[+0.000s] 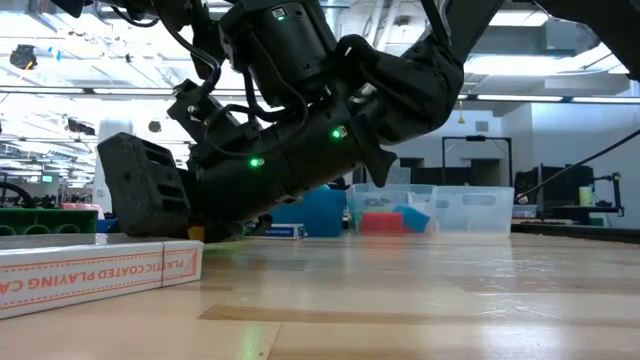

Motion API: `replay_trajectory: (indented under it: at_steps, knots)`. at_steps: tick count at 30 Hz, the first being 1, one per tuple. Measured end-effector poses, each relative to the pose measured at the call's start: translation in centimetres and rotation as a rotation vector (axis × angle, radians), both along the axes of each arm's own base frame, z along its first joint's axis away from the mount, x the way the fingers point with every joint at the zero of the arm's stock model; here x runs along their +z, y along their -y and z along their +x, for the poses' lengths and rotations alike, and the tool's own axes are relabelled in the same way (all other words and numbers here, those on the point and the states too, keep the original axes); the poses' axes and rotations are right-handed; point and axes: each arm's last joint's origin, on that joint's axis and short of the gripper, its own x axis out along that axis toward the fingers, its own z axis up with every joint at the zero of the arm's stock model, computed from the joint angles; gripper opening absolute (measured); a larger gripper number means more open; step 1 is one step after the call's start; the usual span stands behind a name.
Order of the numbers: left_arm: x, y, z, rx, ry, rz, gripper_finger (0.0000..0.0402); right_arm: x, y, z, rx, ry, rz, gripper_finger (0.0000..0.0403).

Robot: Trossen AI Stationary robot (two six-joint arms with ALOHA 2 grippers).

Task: Pick & Place Toys
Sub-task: Put the yellow 8 stud game piece into the left transparent bin

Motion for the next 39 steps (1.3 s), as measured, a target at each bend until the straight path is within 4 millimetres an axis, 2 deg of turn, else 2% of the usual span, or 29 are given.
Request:
replay_trajectory:
  at_steps: [3,7,12,16,20,26,33,39]
  knots:
    - [0.0,0.0,0.0,0.0,-0.001,0.0,0.0237,0.2,-0.1,-0.2,0.006,-0.017,-0.003,0.0136]
    - [0.0,0.0,0.0,0.001,-0.005,0.002,0.0237,1.7,-1.0,-0.6,0.022,-0.041,-0.005,0.0136]
    - [0.4,-0.3,-0.7,0.002,-0.019,0.007,0.0237,4.0,-2.4,-1.8,0.035,-0.114,-0.077,0.0136]
    - [1.3,-0.6,-1.7,0.003,-0.016,0.008,0.0237,4.8,-2.6,-3.4,-0.008,-0.169,-0.136,0.0138]
    - [2.4,-1.1,-3.0,0.003,-0.011,0.007,0.0237,4.9,-2.2,-5.7,-0.073,-0.195,-0.106,0.014]
    - [3.2,-1.5,-4.3,0.008,-0.016,0.011,0.0237,5.3,-1.6,-10.7,-0.178,-0.21,-0.074,0.0141]
    - [3.0,-1.5,-4.2,0.007,-0.028,0.042,0.0237,8.4,-1.1,-16.0,-0.311,-0.103,-0.081,0.0141]
    - [2.1,-1.4,-3.7,0.037,-0.069,0.062,0.0237,11.8,0.0,-18.8,-0.46,0.028,-0.119,0.0143]
